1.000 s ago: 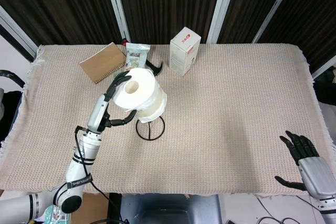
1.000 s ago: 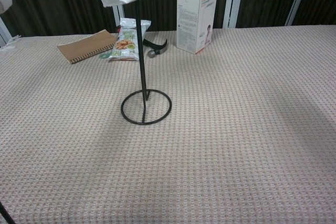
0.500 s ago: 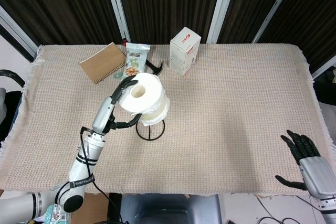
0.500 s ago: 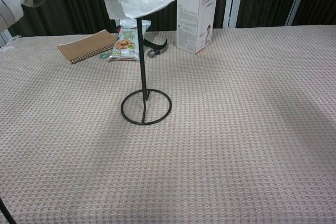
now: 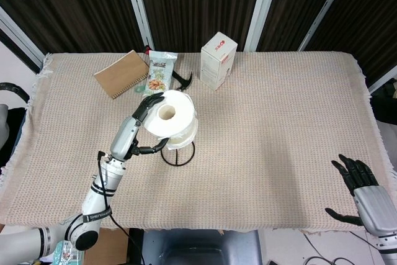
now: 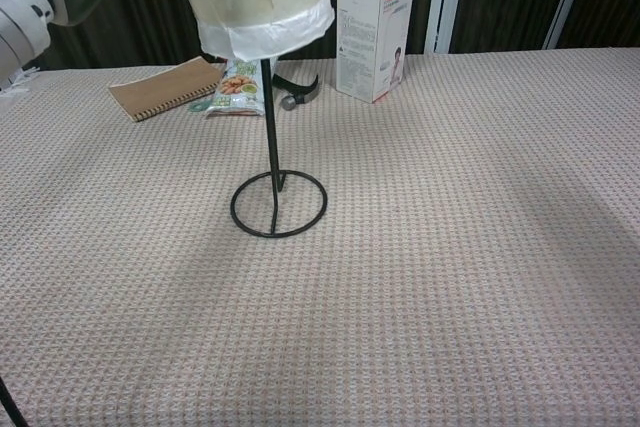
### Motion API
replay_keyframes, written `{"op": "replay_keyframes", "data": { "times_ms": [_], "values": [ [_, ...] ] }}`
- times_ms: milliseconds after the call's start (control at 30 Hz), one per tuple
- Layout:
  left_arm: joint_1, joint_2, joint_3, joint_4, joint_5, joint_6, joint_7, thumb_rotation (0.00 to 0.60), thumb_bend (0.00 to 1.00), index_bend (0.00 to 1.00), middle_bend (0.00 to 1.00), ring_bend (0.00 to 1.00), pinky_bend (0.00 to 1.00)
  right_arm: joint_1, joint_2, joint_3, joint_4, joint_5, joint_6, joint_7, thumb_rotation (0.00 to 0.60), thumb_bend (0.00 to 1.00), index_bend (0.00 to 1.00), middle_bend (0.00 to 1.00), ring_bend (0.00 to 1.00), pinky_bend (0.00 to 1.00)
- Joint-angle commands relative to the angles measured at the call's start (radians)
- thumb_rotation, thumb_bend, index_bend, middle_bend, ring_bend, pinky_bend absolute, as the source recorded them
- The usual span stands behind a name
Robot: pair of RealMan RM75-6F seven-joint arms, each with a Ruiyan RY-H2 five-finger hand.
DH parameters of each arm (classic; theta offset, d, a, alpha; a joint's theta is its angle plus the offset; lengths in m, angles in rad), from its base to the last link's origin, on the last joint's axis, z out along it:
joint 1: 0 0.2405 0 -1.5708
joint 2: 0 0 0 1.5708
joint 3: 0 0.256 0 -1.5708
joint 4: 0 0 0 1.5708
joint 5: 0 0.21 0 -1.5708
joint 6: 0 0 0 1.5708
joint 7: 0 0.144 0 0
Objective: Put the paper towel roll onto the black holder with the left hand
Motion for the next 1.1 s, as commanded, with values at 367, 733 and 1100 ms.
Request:
{"op": "replay_keyframes", "data": {
  "times_ms": [367,733,1100],
  "values": [
    [0.021,0.034,0.016,-0.031,0.047,0.035,-0.01,0.6,0.41,0.03,0.08,0.0,0.08,-0.001,-0.005,-0.002,-0.001,-0.004,-0.002,-0.01,0.6,0.06,0.0,0.0,0.0,0.0],
    [0.016,0.041,0.028,-0.029,0.017,-0.004,0.007,0.6,0.38,0.0,0.0,0.0,0.04,-0.004,-0.001,-0.001,0.0,-0.007,0.008,-0.001,0.6,0.06,0.0,0.0,0.0,0.0],
    [0.035,0.07,0.034,-0.056,0.039,0.02,-0.009,0.6,0.37,0.0,0.0,0.0,0.03,-0.002,-0.003,-0.003,0.0,-0.009,0.002,-0.007,0.6,0.06,0.0,0.0,0.0,0.0]
  ]
}}
